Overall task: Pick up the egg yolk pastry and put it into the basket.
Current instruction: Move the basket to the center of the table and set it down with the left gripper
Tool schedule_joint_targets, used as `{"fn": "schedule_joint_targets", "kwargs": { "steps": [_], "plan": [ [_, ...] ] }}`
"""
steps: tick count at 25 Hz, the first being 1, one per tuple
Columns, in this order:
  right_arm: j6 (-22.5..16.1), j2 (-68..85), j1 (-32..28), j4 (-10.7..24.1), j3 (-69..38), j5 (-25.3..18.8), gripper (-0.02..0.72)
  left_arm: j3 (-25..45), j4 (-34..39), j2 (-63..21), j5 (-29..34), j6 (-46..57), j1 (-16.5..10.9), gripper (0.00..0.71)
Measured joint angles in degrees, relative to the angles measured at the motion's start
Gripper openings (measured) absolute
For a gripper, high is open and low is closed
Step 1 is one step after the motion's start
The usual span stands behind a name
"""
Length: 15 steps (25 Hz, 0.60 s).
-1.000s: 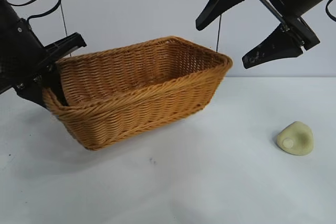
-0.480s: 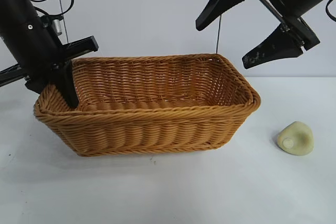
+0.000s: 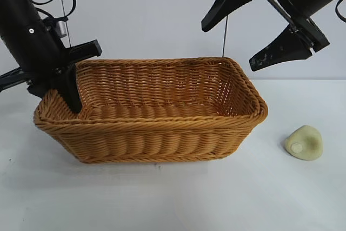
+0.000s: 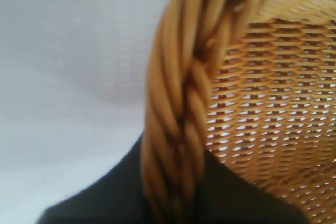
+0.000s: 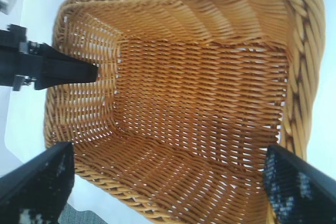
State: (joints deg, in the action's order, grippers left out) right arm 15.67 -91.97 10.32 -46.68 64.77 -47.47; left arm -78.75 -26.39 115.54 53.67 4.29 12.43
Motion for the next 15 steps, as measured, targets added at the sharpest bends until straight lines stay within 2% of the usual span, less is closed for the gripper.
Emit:
{"fn": "schedule_joint_targets", "kwargs": {
  "steps": [6, 15],
  "plan": [
    [0.0, 0.0, 0.0, 0.0, 0.0, -0.1, 0.696, 0.0, 0.3, 4.8, -2.1, -3.3, 0.0, 0.094],
    [0.0, 0.0, 0.0, 0.0, 0.0, -0.1, 0.696, 0.0, -0.2, 5.2, -2.7, -4.3, 0.0, 0.106]
  ]
}}
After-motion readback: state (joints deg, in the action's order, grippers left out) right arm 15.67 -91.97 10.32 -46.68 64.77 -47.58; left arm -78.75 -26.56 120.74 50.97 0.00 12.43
